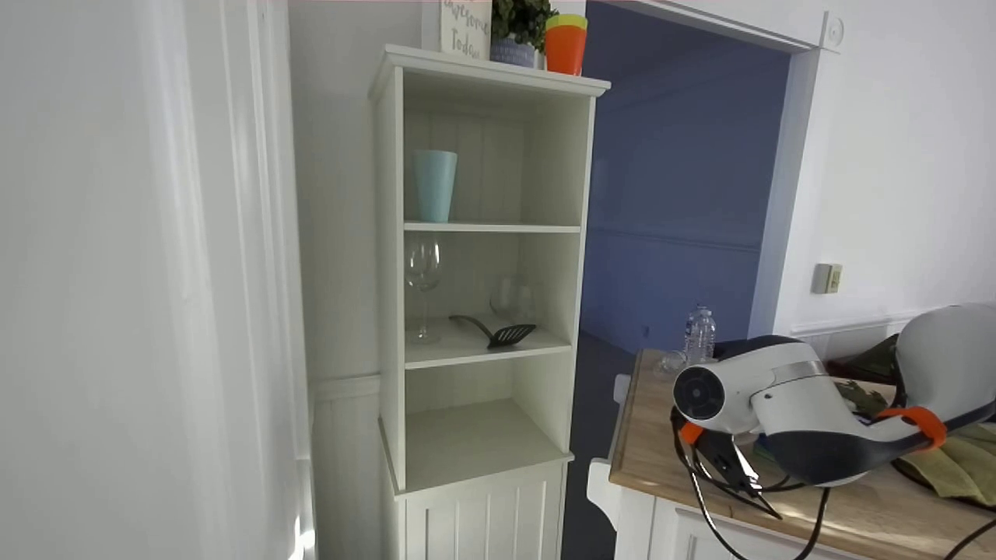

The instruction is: Remove the white mug from the bottom shelf and put it on the counter

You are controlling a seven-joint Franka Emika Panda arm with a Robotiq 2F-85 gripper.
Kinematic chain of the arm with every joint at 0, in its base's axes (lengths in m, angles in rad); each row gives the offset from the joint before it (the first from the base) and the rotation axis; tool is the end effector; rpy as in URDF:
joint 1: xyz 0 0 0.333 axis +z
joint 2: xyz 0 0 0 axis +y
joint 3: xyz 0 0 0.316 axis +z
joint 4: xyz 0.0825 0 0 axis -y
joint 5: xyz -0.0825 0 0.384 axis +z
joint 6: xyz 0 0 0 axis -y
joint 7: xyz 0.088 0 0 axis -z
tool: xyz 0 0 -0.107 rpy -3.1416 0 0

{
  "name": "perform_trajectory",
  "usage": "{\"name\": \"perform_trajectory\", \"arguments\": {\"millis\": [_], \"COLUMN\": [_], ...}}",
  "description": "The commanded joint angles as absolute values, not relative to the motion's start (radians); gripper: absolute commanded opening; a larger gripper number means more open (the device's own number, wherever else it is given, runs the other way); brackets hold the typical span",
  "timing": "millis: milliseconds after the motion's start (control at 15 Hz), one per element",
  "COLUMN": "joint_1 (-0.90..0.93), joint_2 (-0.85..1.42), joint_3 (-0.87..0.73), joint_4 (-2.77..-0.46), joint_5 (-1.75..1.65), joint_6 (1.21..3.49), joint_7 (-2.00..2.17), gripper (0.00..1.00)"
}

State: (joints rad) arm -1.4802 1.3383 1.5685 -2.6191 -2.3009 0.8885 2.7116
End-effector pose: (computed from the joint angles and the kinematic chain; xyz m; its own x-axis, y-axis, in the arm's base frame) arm 0.4324 -0.0530 0.2477 -0.3749 -0.4331 0.8197 -0.9018 -0.0346 -0.4307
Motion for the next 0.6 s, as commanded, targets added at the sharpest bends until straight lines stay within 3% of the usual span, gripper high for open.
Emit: {"name": "perform_trajectory", "arguments": {"millis": [0, 533], "joint_1": [-1.458, -1.449], "joint_2": [1.278, 1.246], "joint_3": [1.576, 1.581], "joint_4": [-2.592, -2.57], "joint_5": [-2.217, -2.119], "joint_6": [0.891, 0.915], "joint_7": [2.742, 2.73], "gripper": [0.03, 0.03]}}
